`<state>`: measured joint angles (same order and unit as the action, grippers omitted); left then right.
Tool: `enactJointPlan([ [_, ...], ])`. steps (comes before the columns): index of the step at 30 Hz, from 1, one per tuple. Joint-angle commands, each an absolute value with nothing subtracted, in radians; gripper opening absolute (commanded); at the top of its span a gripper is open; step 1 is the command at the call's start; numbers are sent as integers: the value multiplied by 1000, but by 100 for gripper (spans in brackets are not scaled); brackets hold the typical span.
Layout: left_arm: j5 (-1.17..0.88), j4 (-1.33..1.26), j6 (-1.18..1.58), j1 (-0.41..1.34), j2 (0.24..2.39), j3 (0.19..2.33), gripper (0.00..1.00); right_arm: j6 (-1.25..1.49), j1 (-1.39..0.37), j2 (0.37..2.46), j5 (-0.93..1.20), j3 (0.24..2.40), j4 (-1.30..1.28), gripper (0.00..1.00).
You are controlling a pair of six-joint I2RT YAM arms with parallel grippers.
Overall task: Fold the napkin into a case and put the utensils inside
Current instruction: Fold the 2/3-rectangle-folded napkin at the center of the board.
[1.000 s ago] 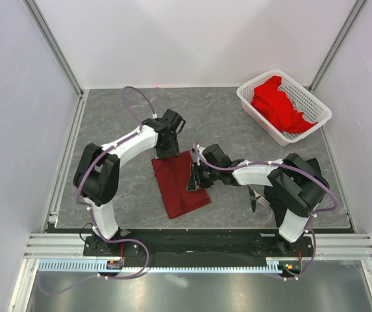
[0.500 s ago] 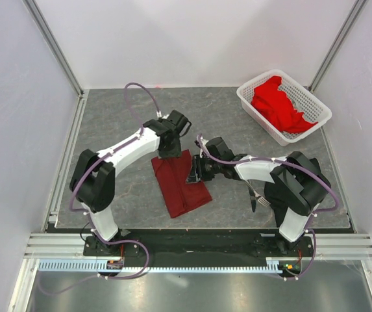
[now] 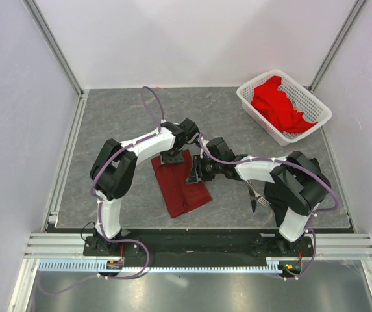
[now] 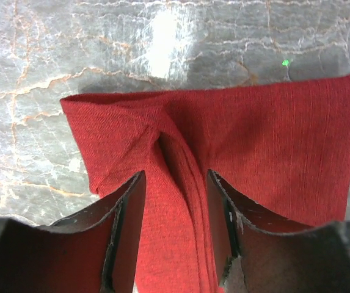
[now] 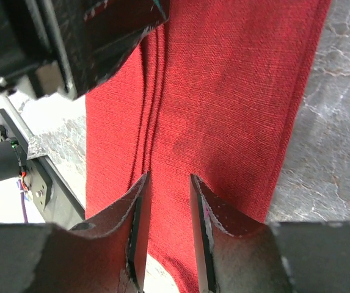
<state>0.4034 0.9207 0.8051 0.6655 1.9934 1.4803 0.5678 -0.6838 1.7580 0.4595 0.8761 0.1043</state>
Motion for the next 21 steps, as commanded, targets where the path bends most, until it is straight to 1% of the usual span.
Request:
enactJointPlan([
  [1,451,939,859,675,2032,1545,52,563,-680,1767,486,867,147,38],
  [5,440,942,853,675,2057,1549,49,563,-678,1775,491,865,155,37],
  [9,436,939,850,676,2054,1546,31,564,-678,1786,494,864,161,36],
  [11,434,939,836,676,2051,1549,24,563,-676,1795,499,864,164,36],
  [12,433,942,827,676,2048,1552,17,566,-676,1795,499,862,166,36],
  [15,423,942,819,676,2025,1548,8,568,-678,1799,499,862,170,36],
  [17,417,942,816,676,2008,1546,6,569,-676,1805,500,859,172,35],
  [19,413,940,811,676,1980,1548,2,572,-676,1807,502,854,176,34],
  [21,402,942,807,676,1965,1555,2,578,-678,1810,506,844,186,34],
])
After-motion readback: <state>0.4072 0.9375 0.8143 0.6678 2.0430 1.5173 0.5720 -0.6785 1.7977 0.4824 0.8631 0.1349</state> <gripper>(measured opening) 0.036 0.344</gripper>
